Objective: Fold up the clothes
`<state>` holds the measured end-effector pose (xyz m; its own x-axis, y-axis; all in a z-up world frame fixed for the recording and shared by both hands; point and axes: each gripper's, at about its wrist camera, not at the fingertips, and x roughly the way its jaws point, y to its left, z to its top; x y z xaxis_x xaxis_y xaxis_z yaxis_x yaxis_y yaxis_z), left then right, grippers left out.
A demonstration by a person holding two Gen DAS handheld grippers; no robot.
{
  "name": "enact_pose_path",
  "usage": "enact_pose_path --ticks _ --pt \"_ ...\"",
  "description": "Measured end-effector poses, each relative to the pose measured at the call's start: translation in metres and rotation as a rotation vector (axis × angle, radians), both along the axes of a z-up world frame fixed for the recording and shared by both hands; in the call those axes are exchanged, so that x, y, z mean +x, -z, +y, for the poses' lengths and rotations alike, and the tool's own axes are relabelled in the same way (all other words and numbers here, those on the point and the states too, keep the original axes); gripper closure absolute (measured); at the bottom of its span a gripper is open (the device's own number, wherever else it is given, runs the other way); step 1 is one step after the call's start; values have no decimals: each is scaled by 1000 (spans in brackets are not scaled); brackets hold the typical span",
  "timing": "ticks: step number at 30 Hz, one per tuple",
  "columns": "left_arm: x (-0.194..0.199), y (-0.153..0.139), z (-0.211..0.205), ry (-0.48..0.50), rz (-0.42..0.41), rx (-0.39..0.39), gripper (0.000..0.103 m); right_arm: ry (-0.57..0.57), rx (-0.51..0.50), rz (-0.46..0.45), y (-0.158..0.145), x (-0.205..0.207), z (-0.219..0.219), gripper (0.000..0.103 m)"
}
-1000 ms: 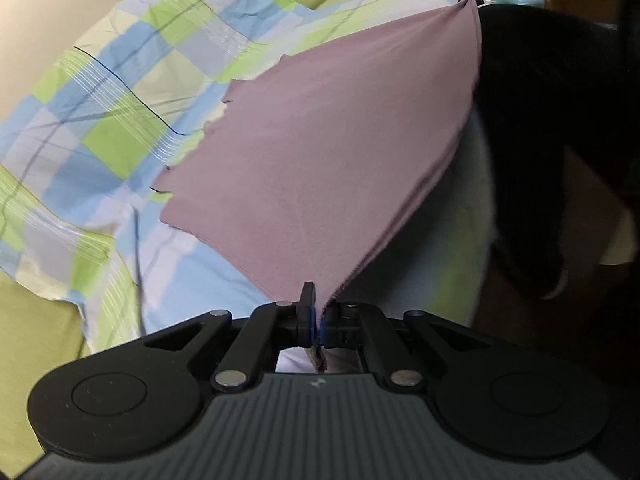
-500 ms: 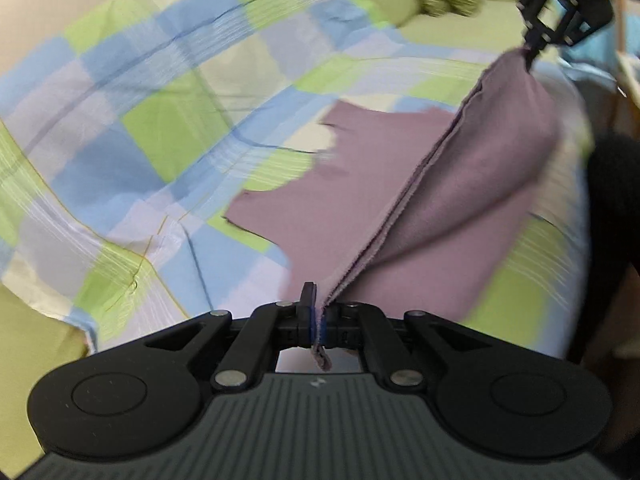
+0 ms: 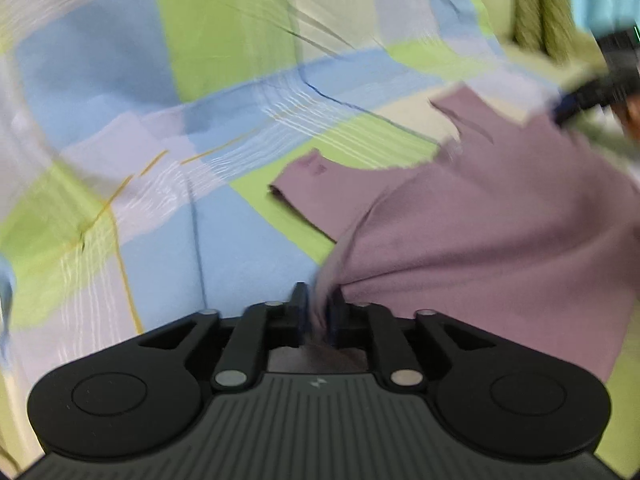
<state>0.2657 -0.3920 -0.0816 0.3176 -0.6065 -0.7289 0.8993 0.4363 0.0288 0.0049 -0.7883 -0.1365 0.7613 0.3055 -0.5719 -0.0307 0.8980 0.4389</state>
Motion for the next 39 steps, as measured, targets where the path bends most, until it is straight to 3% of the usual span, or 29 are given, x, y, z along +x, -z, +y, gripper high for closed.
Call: enact_pose_path --ticks 4,12,13,14,16,19,25,28,33,39 --pt "1 2 16 -30 75 -84 69 59 109 -29 11 -22 0 62" --pt "9 5 22 -93 154 -189 73 222 247 -69 33 -33 4 64" --pt "10 4 22 -97 156 -198 91 229 247 -67 33 -31 4 68" --pt "9 4 23 -101 153 -208 103 239 254 -58 33 -29 3 72" --pt "9 3 29 -112 164 -238 103 261 283 -33 36 -23 1 101" --pt "5 -1 40 -127 168 -282 103 278 294 -42 34 -25 3 101" --pt "12 -23 47 -134 162 -358 103 301 227 -158 2 -39 5 102" --pt "29 -31 30 -128 133 -329 103 290 152 -185 -16 -15 -6 102" --pt "60 -21 3 -141 119 -252 103 280 90 -154 -11 20 -20 102" --pt "79 -17 -5 -159 102 -279 103 312 89 -179 0 40 -37 102"
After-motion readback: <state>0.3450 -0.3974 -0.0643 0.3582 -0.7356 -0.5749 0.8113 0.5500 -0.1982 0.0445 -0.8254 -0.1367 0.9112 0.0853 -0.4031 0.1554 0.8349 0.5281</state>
